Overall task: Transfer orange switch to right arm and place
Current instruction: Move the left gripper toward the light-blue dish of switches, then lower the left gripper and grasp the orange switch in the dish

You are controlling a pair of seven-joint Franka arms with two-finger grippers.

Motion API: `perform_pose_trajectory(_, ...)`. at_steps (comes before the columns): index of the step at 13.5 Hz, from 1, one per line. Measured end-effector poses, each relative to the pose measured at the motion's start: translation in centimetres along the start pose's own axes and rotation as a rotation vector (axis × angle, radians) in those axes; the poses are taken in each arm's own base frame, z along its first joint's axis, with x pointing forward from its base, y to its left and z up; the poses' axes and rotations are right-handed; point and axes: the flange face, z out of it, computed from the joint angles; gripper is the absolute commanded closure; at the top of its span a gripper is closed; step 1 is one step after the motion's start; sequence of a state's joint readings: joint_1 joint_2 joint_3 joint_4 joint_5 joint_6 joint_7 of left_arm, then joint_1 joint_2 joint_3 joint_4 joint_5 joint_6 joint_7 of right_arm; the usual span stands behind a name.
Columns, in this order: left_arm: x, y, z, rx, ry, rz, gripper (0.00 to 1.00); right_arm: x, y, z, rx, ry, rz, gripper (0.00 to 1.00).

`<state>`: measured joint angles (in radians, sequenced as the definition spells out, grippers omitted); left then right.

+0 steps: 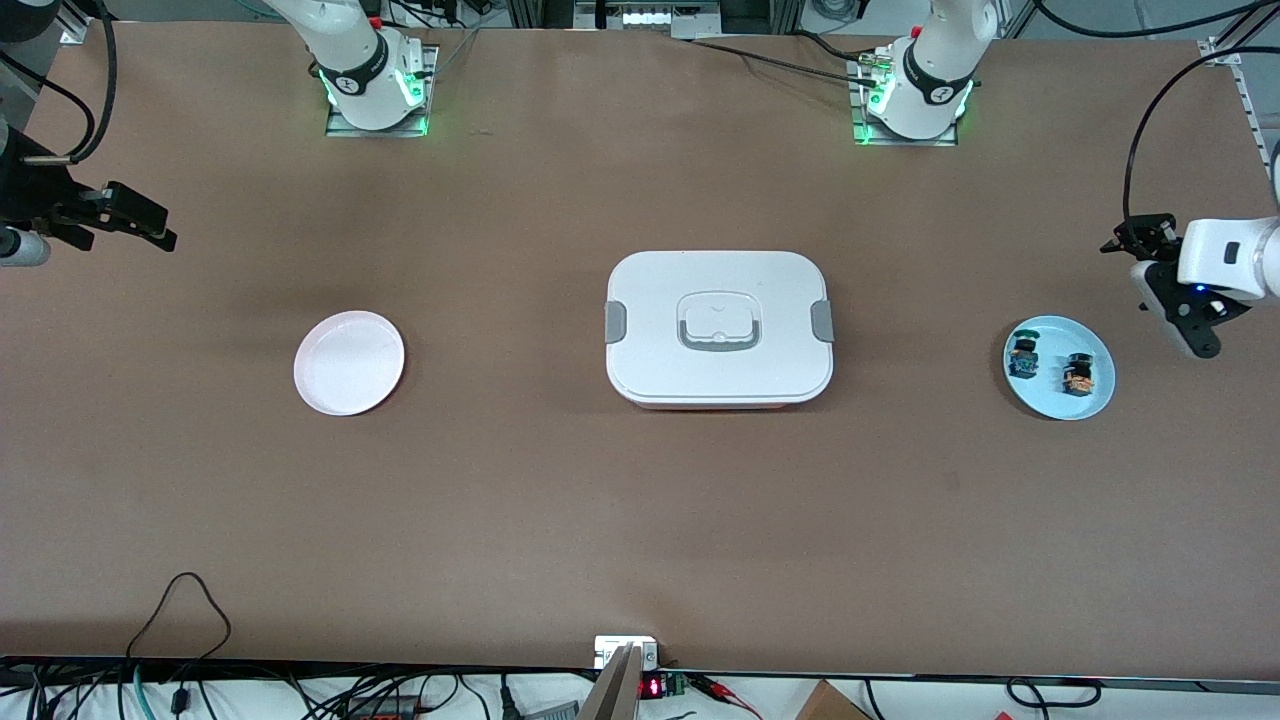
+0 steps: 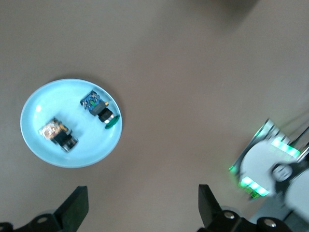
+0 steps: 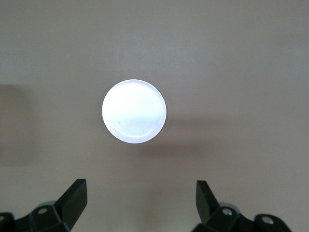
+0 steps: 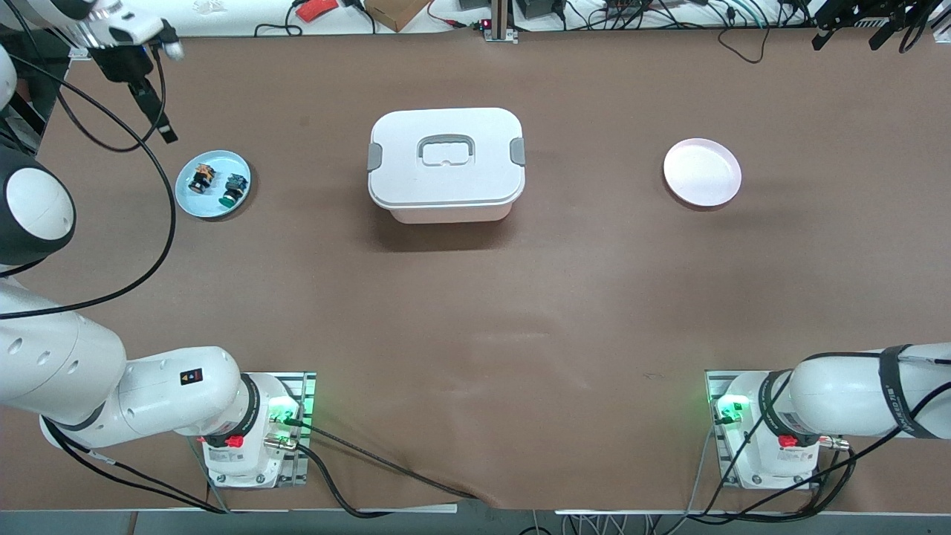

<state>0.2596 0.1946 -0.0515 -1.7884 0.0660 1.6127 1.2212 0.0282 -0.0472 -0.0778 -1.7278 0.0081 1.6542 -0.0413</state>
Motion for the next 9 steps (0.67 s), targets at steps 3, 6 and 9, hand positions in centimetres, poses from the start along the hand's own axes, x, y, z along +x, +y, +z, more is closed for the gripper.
perform_pose_trajectory(3, -0.3, -0.6, 3.6, 0.107, -0.004, 0.256, 0.0, 0.0, 0.0, -0.1, 0.0, 0.0, 0.0, 0.0)
perform_pose_trajectory(6, -2.9, 0.4, 7.3, 0.222, 0.005, 0.444, 0.0, 0.0, 0.0, -0.3, 0.0, 0.003, 0.0, 0.0)
perform_pose_trajectory(9, -6.7, -0.3, 10.4, 0.304, -0.002, 0.608, 0.0, 0.0, 0.0, -0.5, 0.0, 0.005, 0.0, 0.0)
